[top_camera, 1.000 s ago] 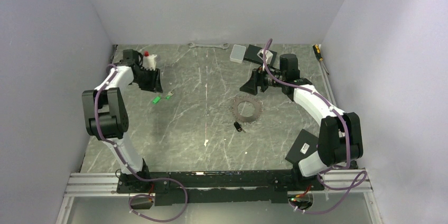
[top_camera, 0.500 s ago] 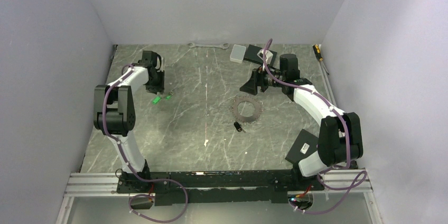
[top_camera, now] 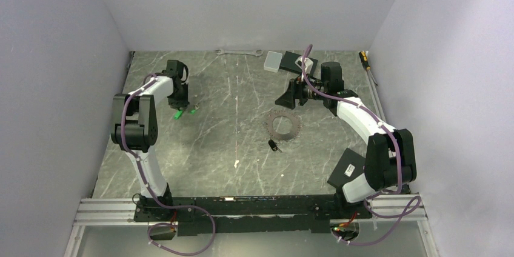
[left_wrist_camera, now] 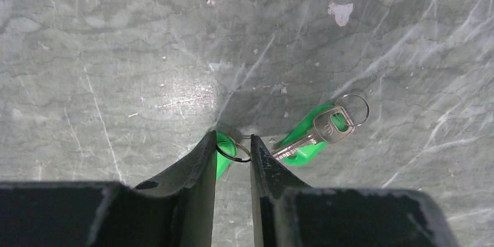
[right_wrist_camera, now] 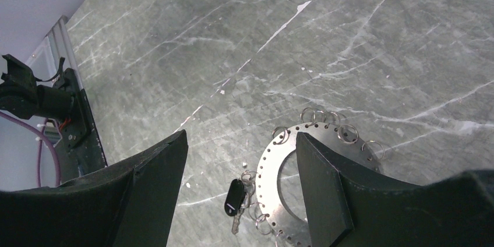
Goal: Remove the keys from the keyring
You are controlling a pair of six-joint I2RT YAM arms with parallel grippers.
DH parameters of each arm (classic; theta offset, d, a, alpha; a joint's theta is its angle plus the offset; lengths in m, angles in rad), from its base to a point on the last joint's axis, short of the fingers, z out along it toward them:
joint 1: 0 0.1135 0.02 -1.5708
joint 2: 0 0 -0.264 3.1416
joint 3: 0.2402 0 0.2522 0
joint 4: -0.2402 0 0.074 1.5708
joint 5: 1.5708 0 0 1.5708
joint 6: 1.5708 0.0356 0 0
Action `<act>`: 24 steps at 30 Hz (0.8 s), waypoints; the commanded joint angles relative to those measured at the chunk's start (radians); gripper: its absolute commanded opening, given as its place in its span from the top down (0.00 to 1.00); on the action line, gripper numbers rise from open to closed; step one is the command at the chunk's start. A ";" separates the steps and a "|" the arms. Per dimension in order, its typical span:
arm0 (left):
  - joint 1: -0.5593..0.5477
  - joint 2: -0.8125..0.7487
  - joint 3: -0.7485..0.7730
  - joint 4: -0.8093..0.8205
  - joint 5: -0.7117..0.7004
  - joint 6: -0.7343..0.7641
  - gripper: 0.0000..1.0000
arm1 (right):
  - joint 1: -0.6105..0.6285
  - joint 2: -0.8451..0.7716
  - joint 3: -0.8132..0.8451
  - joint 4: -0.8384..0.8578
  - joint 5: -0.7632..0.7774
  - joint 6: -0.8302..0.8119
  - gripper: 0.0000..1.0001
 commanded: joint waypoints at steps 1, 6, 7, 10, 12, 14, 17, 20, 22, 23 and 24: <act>-0.002 -0.054 0.061 -0.033 0.001 -0.018 0.93 | -0.002 -0.001 -0.001 0.036 -0.021 -0.018 0.28; -0.002 -0.083 0.085 -0.046 0.037 -0.005 0.99 | -0.002 -0.002 -0.002 0.037 -0.025 -0.020 0.28; -0.002 -0.085 0.089 -0.049 0.037 -0.004 1.00 | -0.002 -0.003 -0.002 0.037 -0.025 -0.020 0.28; 0.000 -0.096 0.104 -0.063 0.057 0.000 1.00 | -0.002 -0.004 -0.003 0.036 -0.026 -0.021 0.28; 0.003 -0.116 0.101 -0.059 0.089 0.011 1.00 | -0.004 -0.004 -0.003 0.035 -0.029 -0.023 0.28; 0.012 -0.145 0.083 -0.036 0.155 0.032 1.00 | -0.004 -0.004 -0.005 0.036 -0.030 -0.023 0.28; 0.065 -0.173 0.054 0.017 0.345 0.067 1.00 | -0.004 0.000 -0.006 0.038 -0.035 -0.023 0.28; 0.141 -0.152 0.040 0.077 0.540 0.134 1.00 | -0.004 0.003 -0.006 0.038 -0.040 -0.023 0.28; 0.172 -0.109 0.070 0.057 0.643 0.155 1.00 | -0.004 0.002 -0.006 0.039 -0.038 -0.022 0.28; 0.188 -0.082 0.088 0.035 0.701 0.158 1.00 | -0.004 0.001 -0.007 0.039 -0.037 -0.021 0.28; 0.199 -0.044 0.108 0.014 0.761 0.164 1.00 | -0.004 0.000 -0.006 0.037 -0.036 -0.024 0.28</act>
